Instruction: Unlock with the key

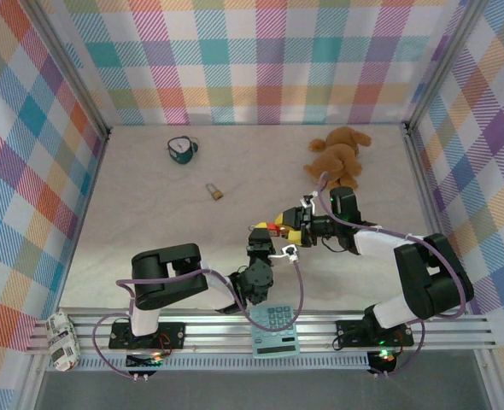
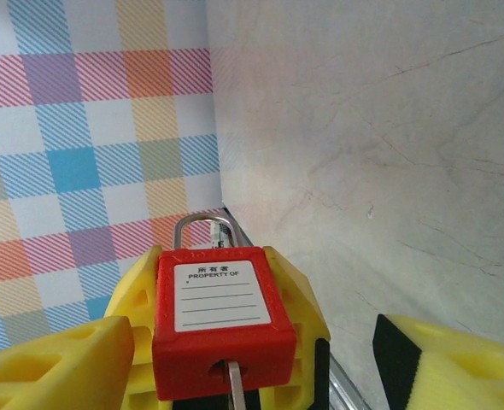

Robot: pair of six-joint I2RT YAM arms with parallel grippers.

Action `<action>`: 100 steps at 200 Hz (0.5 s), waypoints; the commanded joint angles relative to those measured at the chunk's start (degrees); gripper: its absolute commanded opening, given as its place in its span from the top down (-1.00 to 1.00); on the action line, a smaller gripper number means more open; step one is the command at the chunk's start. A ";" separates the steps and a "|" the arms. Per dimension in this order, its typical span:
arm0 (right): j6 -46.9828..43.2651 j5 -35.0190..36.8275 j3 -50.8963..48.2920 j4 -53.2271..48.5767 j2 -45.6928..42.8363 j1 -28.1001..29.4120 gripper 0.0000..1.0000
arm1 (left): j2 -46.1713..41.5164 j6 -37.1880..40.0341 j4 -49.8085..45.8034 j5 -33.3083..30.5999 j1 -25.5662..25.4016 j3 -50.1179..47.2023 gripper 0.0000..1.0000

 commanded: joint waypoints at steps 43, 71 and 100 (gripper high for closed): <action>3.76 -0.90 -0.58 5.87 1.33 2.25 -0.11 | 1.00 -0.18 3.13 0.89 1.35 1.96 0.85; 4.86 -0.52 -0.55 7.52 1.64 2.51 0.06 | 0.92 -0.39 3.13 0.98 1.34 1.84 0.85; 5.07 0.92 -0.28 7.43 1.28 2.47 0.15 | 0.78 -0.54 3.13 1.07 1.26 1.45 0.83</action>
